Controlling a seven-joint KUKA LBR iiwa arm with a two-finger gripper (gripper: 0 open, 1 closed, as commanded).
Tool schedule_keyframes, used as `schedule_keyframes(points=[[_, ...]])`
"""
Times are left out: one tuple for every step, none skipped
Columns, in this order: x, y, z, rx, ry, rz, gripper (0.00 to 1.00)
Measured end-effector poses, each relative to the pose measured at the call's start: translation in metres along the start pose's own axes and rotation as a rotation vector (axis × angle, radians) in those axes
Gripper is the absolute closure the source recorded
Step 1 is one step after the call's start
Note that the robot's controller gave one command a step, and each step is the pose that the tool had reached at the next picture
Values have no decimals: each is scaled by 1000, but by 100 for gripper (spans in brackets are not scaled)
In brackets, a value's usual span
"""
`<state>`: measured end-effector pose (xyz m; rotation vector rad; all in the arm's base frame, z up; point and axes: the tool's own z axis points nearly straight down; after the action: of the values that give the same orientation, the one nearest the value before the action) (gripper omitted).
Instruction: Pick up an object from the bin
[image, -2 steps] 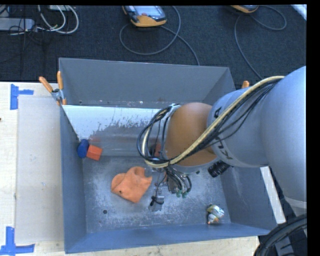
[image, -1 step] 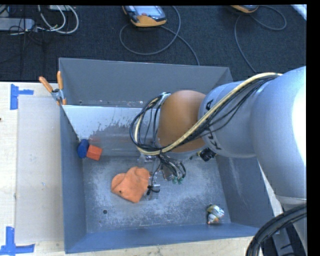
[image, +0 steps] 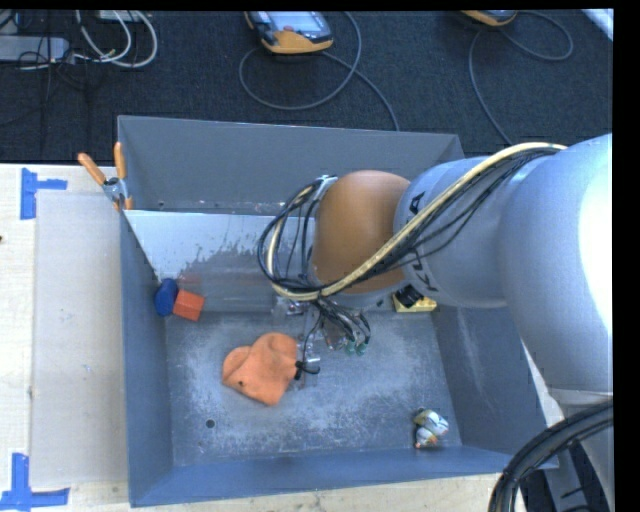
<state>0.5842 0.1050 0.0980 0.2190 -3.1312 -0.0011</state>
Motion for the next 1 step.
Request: schedule_keyframes(points=[[23, 10, 9, -1, 9, 73, 0]])
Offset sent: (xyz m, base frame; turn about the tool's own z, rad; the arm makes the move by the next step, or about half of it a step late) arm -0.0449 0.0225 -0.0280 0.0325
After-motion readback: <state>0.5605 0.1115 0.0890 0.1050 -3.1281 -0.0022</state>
